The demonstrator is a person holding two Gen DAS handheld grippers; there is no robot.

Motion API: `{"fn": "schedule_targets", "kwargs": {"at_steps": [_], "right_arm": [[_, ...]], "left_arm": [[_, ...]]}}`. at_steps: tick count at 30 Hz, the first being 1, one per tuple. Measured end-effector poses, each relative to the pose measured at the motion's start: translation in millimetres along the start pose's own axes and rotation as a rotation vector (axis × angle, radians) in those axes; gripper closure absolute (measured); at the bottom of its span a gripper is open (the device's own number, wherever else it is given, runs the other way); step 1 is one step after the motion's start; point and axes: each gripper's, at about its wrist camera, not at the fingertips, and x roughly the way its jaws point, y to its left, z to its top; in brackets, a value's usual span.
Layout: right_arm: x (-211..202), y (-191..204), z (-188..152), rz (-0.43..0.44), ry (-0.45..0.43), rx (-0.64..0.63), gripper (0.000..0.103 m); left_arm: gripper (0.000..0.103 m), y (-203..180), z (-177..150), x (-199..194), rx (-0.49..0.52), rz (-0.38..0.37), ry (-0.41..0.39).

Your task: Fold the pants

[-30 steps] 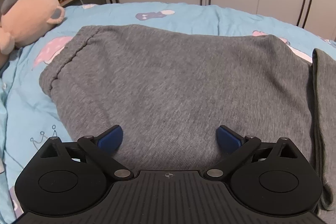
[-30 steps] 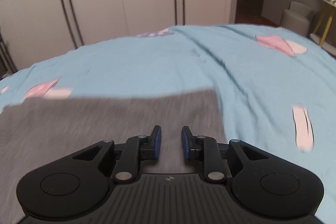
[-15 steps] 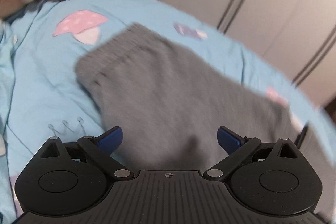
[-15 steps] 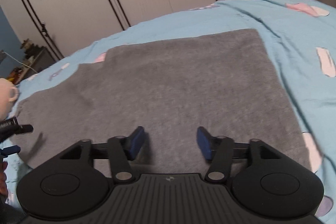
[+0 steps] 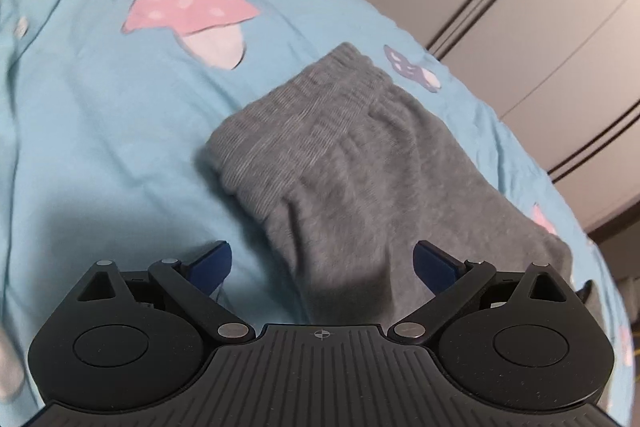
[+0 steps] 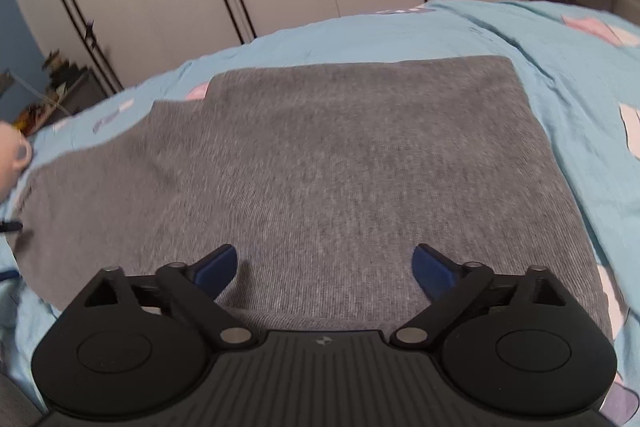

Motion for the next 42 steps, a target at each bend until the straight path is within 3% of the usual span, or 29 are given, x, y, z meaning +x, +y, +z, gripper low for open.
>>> {"fn": "schedule_targets", "kwargs": {"at_steps": [4, 6, 7, 9, 12, 14, 16, 19, 22, 24, 28, 29, 30, 33, 36, 39, 42], "right_arm": [[2.4, 1.4, 0.3, -0.017, -0.004, -0.012, 0.004], [3.0, 0.5, 0.6, -0.02, -0.007, -0.009, 0.004], [3.3, 0.2, 0.7, -0.023, -0.011, -0.007, 0.004], [4.0, -0.5, 1.0, -0.027, -0.016, -0.004, 0.004], [4.9, -1.4, 1.3, -0.032, -0.022, -0.002, 0.004], [5.7, -0.8, 1.4, -0.037, -0.025, -0.007, 0.004], [6.9, 0.2, 1.5, -0.046, -0.027, -0.016, 0.004], [8.9, 2.6, 1.4, -0.06, -0.026, -0.036, 0.004], [8.8, 3.7, 1.2, -0.065, -0.023, -0.043, 0.004], [8.3, 2.7, 1.0, -0.063, -0.024, -0.039, 0.004], [10.0, 3.5, 1.1, -0.069, -0.023, -0.05, 0.004], [10.6, 4.5, 1.2, -0.072, -0.023, -0.055, 0.004], [11.1, 5.0, 1.3, -0.075, -0.023, -0.059, 0.004], [11.2, 4.8, 1.1, -0.074, -0.027, -0.055, 0.004], [10.8, 2.5, 1.5, -0.068, -0.031, -0.041, 0.004], [11.9, 3.0, 1.8, -0.073, -0.03, -0.049, 0.004], [12.2, 4.3, 1.5, -0.079, -0.029, -0.058, 0.004]], "left_arm": [[0.006, 0.6, 12.7, 22.1, -0.001, -0.011, 0.028], [0.021, 1.6, 17.7, 34.5, -0.012, 0.014, 0.058], [0.023, 0.2, 19.8, 38.6, -0.003, 0.031, 0.068], [0.045, -3.8, 23.2, 37.5, 0.019, 0.037, 0.076], [0.067, -17.3, 23.6, 10.2, 0.112, -0.066, -0.03], [0.068, -30.7, 21.1, -8.8, 0.212, -0.144, -0.125], [0.057, -37.5, 22.3, -9.5, 0.26, -0.179, -0.149], [0.031, -23.3, 22.9, 19.8, 0.147, -0.12, -0.075], [0.024, -1.0, 13.4, 52.8, -0.002, -0.075, 0.059], [0.019, 3.3, 8.8, 52.7, 0.006, -0.106, 0.025], [0.02, 0.6, 18.0, 58.8, 0.0, -0.087, 0.053], [0.024, -1.7, 20.3, 60.8, -0.01, -0.073, 0.051], [0.037, -4.5, 20.6, 59.3, -0.007, -0.066, 0.033], [0.056, -19.4, 15.9, 46.3, 0.091, -0.057, -0.046], [0.052, -33.8, 8.2, 49.7, 0.221, -0.012, -0.078], [0.038, -20.1, 13.1, 67.5, 0.109, -0.032, -0.016], [0.031, -9.0, 17.6, 70.9, 0.015, -0.084, -0.006]]}}
